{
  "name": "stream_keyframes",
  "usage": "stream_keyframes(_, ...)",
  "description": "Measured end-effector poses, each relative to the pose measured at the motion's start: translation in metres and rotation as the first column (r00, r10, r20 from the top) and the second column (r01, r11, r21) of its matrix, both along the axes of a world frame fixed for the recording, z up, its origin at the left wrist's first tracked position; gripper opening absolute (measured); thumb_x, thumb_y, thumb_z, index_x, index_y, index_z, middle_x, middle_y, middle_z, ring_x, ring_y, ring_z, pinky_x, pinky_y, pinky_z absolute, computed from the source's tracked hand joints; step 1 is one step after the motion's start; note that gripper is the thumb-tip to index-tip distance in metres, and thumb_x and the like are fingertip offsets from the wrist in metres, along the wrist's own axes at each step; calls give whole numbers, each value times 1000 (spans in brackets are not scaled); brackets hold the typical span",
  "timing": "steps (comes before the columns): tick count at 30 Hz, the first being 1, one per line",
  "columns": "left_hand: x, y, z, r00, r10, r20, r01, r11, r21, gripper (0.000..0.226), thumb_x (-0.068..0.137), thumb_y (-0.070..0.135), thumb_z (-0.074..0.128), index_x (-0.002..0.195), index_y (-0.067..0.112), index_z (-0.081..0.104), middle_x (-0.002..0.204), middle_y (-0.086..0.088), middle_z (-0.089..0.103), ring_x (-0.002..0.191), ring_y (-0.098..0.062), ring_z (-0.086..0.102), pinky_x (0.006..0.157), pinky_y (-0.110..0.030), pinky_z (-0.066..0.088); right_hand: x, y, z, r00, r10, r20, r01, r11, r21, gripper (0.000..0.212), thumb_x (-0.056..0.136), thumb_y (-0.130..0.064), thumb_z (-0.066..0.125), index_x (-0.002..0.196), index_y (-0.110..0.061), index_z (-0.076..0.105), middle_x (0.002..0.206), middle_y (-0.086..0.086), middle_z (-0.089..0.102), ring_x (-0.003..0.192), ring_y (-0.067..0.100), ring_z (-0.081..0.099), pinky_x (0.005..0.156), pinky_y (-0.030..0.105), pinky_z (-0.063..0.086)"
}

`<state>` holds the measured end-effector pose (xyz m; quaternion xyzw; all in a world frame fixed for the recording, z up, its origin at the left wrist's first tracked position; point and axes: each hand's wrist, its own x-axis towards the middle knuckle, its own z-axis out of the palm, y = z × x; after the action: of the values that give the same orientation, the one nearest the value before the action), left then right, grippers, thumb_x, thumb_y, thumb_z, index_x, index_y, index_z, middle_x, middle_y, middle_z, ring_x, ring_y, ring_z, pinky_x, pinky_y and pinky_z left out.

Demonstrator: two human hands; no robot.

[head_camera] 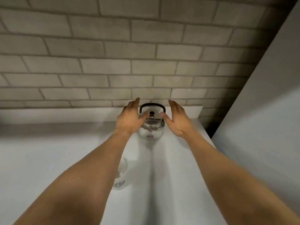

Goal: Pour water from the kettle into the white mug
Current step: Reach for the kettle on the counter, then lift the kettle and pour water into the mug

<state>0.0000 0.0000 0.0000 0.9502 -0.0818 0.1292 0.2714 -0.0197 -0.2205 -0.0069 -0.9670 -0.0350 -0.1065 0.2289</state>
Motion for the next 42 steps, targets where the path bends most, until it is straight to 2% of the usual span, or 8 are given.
stream_keyframes(11, 87, -42, -46, 983, -11, -181, -18, 987, -161, 56, 104, 23, 58, 156, 20, 38, 157, -12, 45, 143, -30, 42, 117, -37, 33, 103, -13, -39, 959, 245, -144, -231, 967, 109, 68, 107, -48, 40, 165, -21, 17, 168, 4, 28, 152, 24, 24, 119, 43, 29)
stream_keyframes(17, 99, -31, -50, 993, -55, -103, 40, 989, -143, 30, 104, 17, 57, 133, 16, 65, 123, -9, 72, 112, -28, 66, 93, -28, 46, 129, -2, -37, 925, 378, -48, -361, 910, 202, 40, 108, -46, 42, 134, -23, 63, 120, -6, 70, 114, 19, 63, 95, 33, 50)
stream_keyframes(20, 95, -26, -43, 988, -111, -108, 98, 988, -119, 25, 103, 16, 58, 126, 19, 69, 103, -2, 73, 96, -24, 68, 79, -23, 45, 133, -1, -31, 907, 418, -58, -400, 895, 200, 25, 107, -38, 48, 115, -23, 67, 89, -22, 62, 88, 13, 63, 74, 22, 44)
stream_keyframes(24, 73, -21, -20, 984, -161, -75, 149, 978, -148, 23, 104, 23, 56, 122, 26, 70, 87, 4, 68, 81, -15, 64, 69, -16, 43, 122, -2, -13, 904, 427, -19, -413, 884, 220, 29, 103, -45, 51, 105, -22, 68, 81, -17, 65, 76, 1, 61, 69, 21, 43)
stream_keyframes(28, 41, -23, 10, 981, -176, -77, 158, 968, -194, 22, 105, 28, 54, 118, 22, 70, 92, -5, 70, 86, -21, 66, 79, -34, 52, 91, -1, 19, 929, 368, 32, -366, 908, 204, 28, 94, -62, 57, 89, -36, 67, 69, -15, 67, 69, -5, 62, 55, 8, 39)
stream_keyframes(33, -18, -24, 25, 988, -131, 85, 143, 975, -170, 23, 102, 20, 60, 122, 15, 70, 103, -8, 75, 91, -26, 68, 79, -29, 50, 41, 3, 43, 948, 304, 91, -314, 939, 141, 36, 90, -66, 55, 84, -32, 66, 70, -17, 67, 69, -6, 60, 51, 11, 36)
stream_keyframes(37, -82, -20, 11, 979, -48, 196, 101, 958, -269, 40, 99, 32, 66, 138, 21, 60, 131, -1, 62, 119, -21, 59, 98, -30, 48, -2, 4, 43, 943, 301, 140, -314, 945, 86, 40, 93, -63, 55, 85, -26, 68, 65, -11, 65, 66, 0, 60, 57, 24, 41)
stream_keyframes(42, -160, -19, -40, 949, -132, 288, 153, 987, -53, 39, 97, 39, 68, 132, 23, 64, 134, 3, 63, 115, -23, 56, 92, -41, 51, -45, 1, 38, 950, 296, 104, -306, 947, 101, 42, 94, -64, 57, 86, -24, 68, 63, -6, 64, 63, 5, 58, 55, 20, 40)
